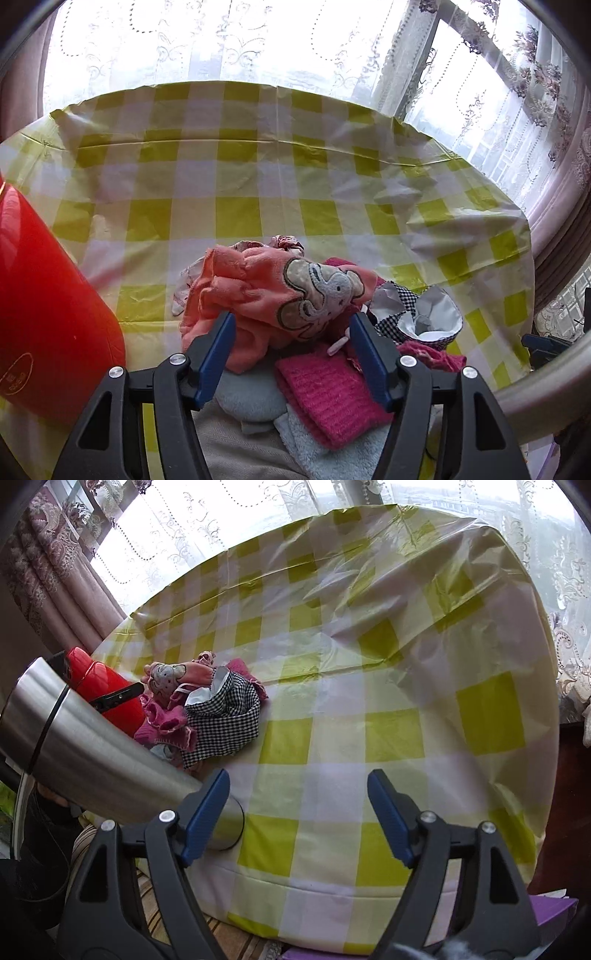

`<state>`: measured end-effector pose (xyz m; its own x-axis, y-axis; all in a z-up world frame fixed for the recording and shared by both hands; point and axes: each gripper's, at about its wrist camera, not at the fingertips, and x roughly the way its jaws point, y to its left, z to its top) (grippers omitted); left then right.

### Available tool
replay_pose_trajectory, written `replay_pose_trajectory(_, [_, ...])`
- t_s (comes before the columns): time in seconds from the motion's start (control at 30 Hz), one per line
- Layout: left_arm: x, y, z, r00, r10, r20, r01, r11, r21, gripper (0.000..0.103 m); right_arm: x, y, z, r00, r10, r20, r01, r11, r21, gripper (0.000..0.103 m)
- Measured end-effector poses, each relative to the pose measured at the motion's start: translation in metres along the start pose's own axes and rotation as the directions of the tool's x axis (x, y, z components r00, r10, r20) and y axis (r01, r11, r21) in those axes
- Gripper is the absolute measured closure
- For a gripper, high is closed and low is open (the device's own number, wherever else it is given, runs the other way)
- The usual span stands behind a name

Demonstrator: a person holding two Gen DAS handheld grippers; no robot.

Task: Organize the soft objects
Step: 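Withdraw both tools from the box back over the table, then grasp the pink towel with left tool while right tool grasps gingham pouch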

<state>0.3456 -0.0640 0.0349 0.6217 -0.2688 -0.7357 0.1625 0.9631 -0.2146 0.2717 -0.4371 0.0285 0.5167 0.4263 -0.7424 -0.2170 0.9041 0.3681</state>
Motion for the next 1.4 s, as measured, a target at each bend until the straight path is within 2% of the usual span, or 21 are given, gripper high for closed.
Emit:
replay_pose_trajectory(0.17, [0.029, 0.005, 0.01, 0.999, -0.002, -0.039, 0.001, 1.0, -0.024, 0.038, 0.038, 0.0, 0.027, 0.991, 0.109, -0.082, -0.113, 0.993, -0.045, 0.019])
replay_pose_trajectory(0.3, [0.048, 0.005, 0.011, 0.998, -0.011, -0.066, 0.009, 1.0, -0.027, 0.041, 0.069, -0.002, 0.047, 0.964, 0.215, -0.159, -0.221, 0.975, -0.017, 0.018])
replay_pose_trajectory(0.33, [0.052, 0.005, 0.011, 0.997, -0.012, -0.071, 0.01, 1.0, -0.019, 0.046, 0.077, -0.001, 0.052, 0.96, 0.223, -0.169, -0.229, 0.973, -0.014, 0.017])
replay_pose_trajectory(0.4, [0.058, 0.003, 0.012, 0.997, -0.006, -0.076, 0.006, 1.0, 0.0, 0.065, 0.093, 0.004, 0.06, 0.947, 0.245, -0.205, -0.252, 0.968, -0.006, 0.016])
replay_pose_trajectory(0.5, [0.062, 0.003, 0.012, 0.997, -0.013, -0.072, 0.014, 1.0, 0.015, 0.082, 0.116, 0.018, 0.064, 0.918, 0.289, -0.272, -0.307, 0.952, -0.023, 0.016])
replay_pose_trajectory(0.6, [0.058, -0.001, 0.011, 0.999, -0.012, -0.047, 0.014, 0.999, 0.04, 0.092, 0.137, 0.029, 0.065, 0.898, 0.304, -0.319, -0.332, 0.943, -0.037, 0.015])
replay_pose_trajectory(0.7, [0.047, -0.003, 0.014, 1.0, -0.017, -0.005, 0.017, 0.999, 0.046, 0.094, 0.155, 0.038, 0.066, 0.878, 0.304, -0.37, -0.345, 0.937, -0.047, 0.015])
replay_pose_trajectory(0.97, [0.025, -0.004, 0.019, 0.998, -0.023, 0.055, 0.021, 0.999, 0.031, 0.094, 0.173, 0.051, 0.073, 0.844, 0.378, -0.381, -0.417, 0.909, -0.02, 0.015])
replay_pose_trajectory(1.0, [0.022, -0.003, 0.019, 0.998, -0.022, 0.06, 0.02, 0.999, 0.029, 0.094, 0.175, 0.053, 0.073, 0.845, 0.378, -0.377, -0.417, 0.909, -0.024, 0.017])
replay_pose_trajectory(1.07, [0.017, -0.003, 0.019, 0.997, -0.016, 0.073, 0.014, 1.0, 0.025, 0.094, 0.176, 0.055, 0.073, 0.846, 0.379, -0.375, -0.419, 0.908, -0.028, 0.038])
replay_pose_trajectory(1.1, [0.014, -0.003, 0.019, 0.997, -0.014, 0.079, 0.012, 1.0, 0.025, 0.094, 0.176, 0.055, 0.073, 0.853, 0.364, -0.374, -0.407, 0.913, -0.04, 0.054])
replay_pose_trajectory(1.2, [0.005, -0.004, 0.018, 0.995, -0.013, 0.099, 0.011, 1.0, 0.023, 0.094, 0.169, 0.055, 0.07, 0.867, 0.356, -0.348, -0.402, 0.913, -0.067, 0.065])
replay_pose_trajectory(1.4, [-0.013, -0.003, 0.016, 0.991, -0.002, 0.135, -0.001, 1.0, 0.017, 0.094, 0.139, 0.034, 0.074, 0.924, 0.311, -0.222, -0.326, 0.945, -0.036, 0.067])
